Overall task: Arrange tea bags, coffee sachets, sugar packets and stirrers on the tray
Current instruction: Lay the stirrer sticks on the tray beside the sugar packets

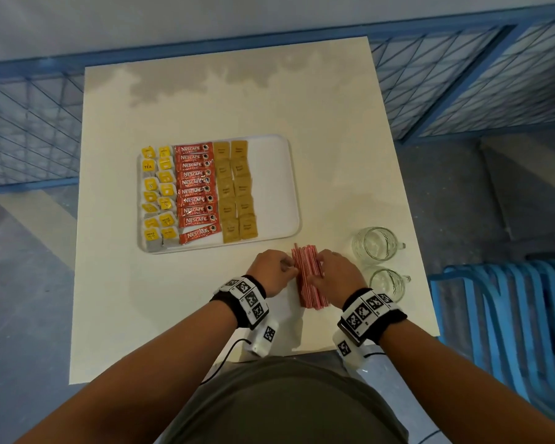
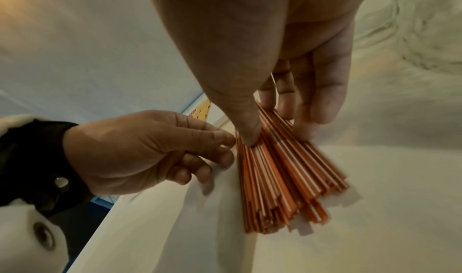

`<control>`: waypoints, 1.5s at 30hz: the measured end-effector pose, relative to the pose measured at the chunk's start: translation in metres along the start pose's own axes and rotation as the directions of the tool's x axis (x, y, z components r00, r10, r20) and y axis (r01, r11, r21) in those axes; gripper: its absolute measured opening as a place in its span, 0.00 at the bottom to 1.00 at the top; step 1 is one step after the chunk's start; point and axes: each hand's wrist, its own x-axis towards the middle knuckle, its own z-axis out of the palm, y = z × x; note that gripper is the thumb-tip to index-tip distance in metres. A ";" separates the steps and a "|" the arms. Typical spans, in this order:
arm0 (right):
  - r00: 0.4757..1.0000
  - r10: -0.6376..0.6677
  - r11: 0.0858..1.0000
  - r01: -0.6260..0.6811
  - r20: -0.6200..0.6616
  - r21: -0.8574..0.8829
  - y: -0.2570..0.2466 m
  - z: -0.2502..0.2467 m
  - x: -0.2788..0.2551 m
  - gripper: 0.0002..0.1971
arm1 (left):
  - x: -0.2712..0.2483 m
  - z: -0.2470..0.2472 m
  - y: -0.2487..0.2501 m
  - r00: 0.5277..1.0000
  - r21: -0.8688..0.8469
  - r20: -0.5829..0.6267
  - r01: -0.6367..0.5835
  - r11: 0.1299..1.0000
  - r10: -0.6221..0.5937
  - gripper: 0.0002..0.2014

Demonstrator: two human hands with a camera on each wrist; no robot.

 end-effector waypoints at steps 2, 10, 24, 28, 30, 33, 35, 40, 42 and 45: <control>1.000 -0.028 1.000 0.028 0.014 0.009 0.000 0.001 0.002 0.21 | -0.001 0.001 0.000 1.000 -0.012 -0.011 0.011 1.000 -0.011 0.08; 0.988 -0.140 0.990 0.138 0.070 0.030 -0.004 0.004 0.008 0.13 | -0.011 0.002 -0.006 0.995 -0.157 -0.039 0.086 0.984 -0.094 0.07; 0.961 -0.256 0.964 0.246 0.105 0.099 -0.011 0.006 0.014 0.07 | -0.021 0.003 -0.013 0.987 -0.210 -0.097 0.104 0.972 -0.127 0.12; 0.960 -0.251 0.964 0.236 0.121 0.125 -0.012 0.006 0.015 0.06 | -0.022 0.002 -0.012 0.986 -0.192 -0.100 0.111 0.975 -0.132 0.12; 0.959 -0.251 0.964 0.236 0.128 0.124 -0.012 0.006 0.017 0.06 | -0.022 0.001 -0.013 0.988 -0.192 -0.092 0.108 0.975 -0.128 0.12; 0.959 -0.254 0.963 0.238 0.128 0.130 -0.010 0.005 0.017 0.05 | -0.022 -0.001 -0.014 0.988 -0.187 -0.095 0.101 0.977 -0.120 0.14; 0.957 -0.260 0.960 0.242 0.128 0.139 -0.010 0.003 0.017 0.05 | -0.023 -0.004 -0.013 0.988 -0.189 -0.101 0.095 0.977 -0.116 0.13; 0.956 -0.268 0.955 0.245 0.124 0.169 -0.009 -0.003 0.018 0.04 | -0.026 -0.009 -0.013 0.988 -0.201 -0.102 0.091 0.975 -0.113 0.09; 0.957 -0.256 0.957 0.232 0.133 0.174 -0.009 -0.004 0.019 0.04 | -0.026 -0.012 -0.014 0.989 -0.179 -0.095 0.093 0.979 -0.112 0.09; 0.962 -0.237 0.960 0.210 0.138 0.184 -0.008 -0.006 0.019 0.11 | -0.026 -0.016 -0.016 0.991 -0.137 -0.086 0.087 0.987 -0.099 0.10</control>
